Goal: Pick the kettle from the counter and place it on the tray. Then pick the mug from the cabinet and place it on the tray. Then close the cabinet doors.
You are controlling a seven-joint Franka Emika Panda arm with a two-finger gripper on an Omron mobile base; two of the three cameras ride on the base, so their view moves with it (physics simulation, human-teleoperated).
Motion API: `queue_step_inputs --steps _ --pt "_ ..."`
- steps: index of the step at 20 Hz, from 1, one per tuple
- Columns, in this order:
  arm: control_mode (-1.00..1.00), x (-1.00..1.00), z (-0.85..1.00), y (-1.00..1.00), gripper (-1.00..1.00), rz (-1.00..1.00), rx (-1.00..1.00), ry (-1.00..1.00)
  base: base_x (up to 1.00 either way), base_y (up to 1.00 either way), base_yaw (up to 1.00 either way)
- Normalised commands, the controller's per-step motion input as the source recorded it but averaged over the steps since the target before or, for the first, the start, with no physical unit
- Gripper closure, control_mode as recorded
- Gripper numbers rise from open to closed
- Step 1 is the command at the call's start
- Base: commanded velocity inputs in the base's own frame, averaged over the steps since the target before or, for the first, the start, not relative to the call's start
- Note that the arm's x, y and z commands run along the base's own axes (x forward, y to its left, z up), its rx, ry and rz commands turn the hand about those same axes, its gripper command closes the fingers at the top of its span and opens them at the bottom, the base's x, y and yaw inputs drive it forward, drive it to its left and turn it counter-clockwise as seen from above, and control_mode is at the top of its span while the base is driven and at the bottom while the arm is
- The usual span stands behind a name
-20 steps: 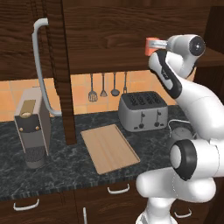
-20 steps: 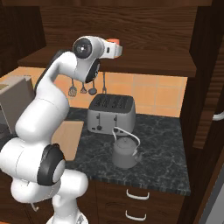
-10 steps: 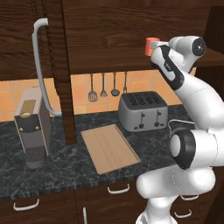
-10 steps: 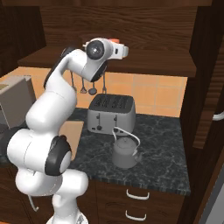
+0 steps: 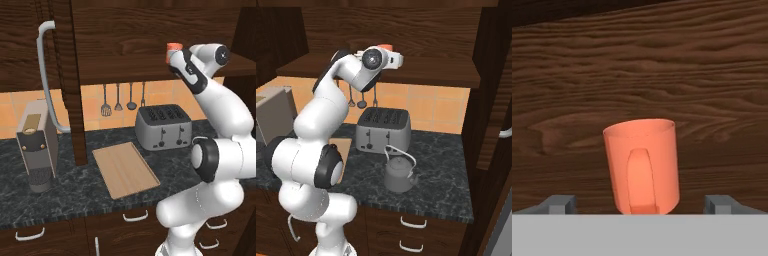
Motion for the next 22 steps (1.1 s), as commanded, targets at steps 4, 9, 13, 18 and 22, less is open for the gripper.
queue_step_inputs --steps 4,9,13,18,22 --pt "-1.0 0.34 -0.13 0.0 -1.0 0.06 0.0 0.01 0.0 0.0 0.0" --pt "-1.0 0.25 -0.03 0.0 -1.0 0.05 0.0 0.0 0.0 0.0 0.0" --pt "-1.0 0.16 -0.05 0.0 1.0 0.03 0.0 0.01 0.0 0.0 0.0" --pt "-1.0 0.04 0.0 0.0 1.0 0.01 0.0 0.0 0.0 0.0 0.0" --pt "-1.0 0.0 -0.02 0.01 1.0 0.0 -0.02 0.0 0.0 0.0 0.0"
